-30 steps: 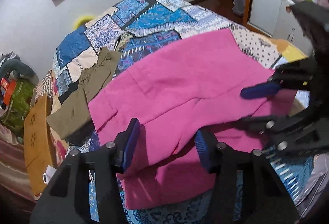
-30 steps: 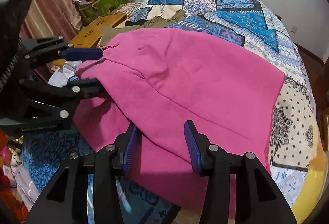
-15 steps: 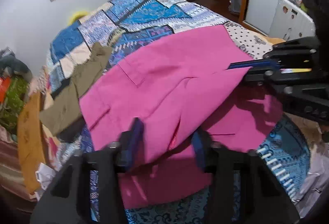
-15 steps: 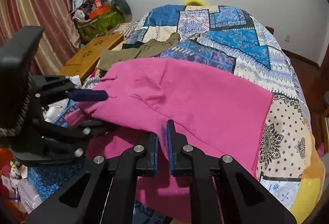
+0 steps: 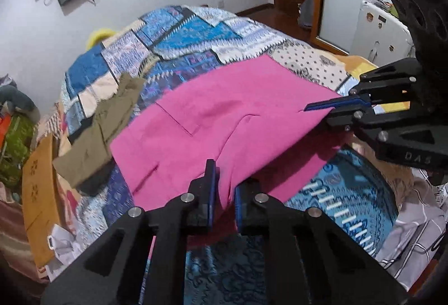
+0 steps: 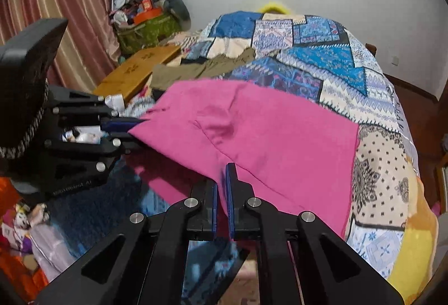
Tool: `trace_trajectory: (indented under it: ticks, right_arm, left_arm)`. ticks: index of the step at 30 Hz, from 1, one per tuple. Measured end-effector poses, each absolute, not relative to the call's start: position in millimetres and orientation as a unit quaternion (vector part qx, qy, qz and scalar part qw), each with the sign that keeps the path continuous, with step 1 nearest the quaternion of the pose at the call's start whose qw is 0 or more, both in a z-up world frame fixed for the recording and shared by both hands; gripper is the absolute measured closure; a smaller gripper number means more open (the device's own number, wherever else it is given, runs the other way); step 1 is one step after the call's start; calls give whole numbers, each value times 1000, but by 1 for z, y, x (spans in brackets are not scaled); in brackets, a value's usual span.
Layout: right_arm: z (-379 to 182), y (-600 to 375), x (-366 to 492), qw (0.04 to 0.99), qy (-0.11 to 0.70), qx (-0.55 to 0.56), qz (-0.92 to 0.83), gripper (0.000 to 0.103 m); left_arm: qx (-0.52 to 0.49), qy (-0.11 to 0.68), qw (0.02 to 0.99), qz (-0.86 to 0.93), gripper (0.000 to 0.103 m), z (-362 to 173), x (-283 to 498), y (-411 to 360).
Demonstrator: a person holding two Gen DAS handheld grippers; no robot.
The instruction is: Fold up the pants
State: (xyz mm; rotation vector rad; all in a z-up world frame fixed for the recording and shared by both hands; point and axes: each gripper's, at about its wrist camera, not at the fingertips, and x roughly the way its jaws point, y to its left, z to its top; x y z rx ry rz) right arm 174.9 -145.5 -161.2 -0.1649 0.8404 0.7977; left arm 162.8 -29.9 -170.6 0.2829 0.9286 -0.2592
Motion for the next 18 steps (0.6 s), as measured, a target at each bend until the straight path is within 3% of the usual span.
trace_trajectory:
  ticks: [6,8,10,12,18]
  right_arm:
    - [-182,-152,172,819,433,-44,374,95]
    - [-184,-156,172,821,441,-36,362,86]
    - [-182,-160,170,826,441,-35,349,61]
    - [-179,-168,169,834,435,-28,338,53]
    - [-165,-180,163,837,430,-9,340,53]
  left_arm:
    - [94,476,863,-137,91,-188,161,-23]
    - [94,476,864,-137,87,-187,157,-23]
    - [88,480,862,-140,66,-184,154,-21]
    - [79,477,863,-146,48,-180,148,-19]
    - [71,451,879,-141,45,-161,136,-11]
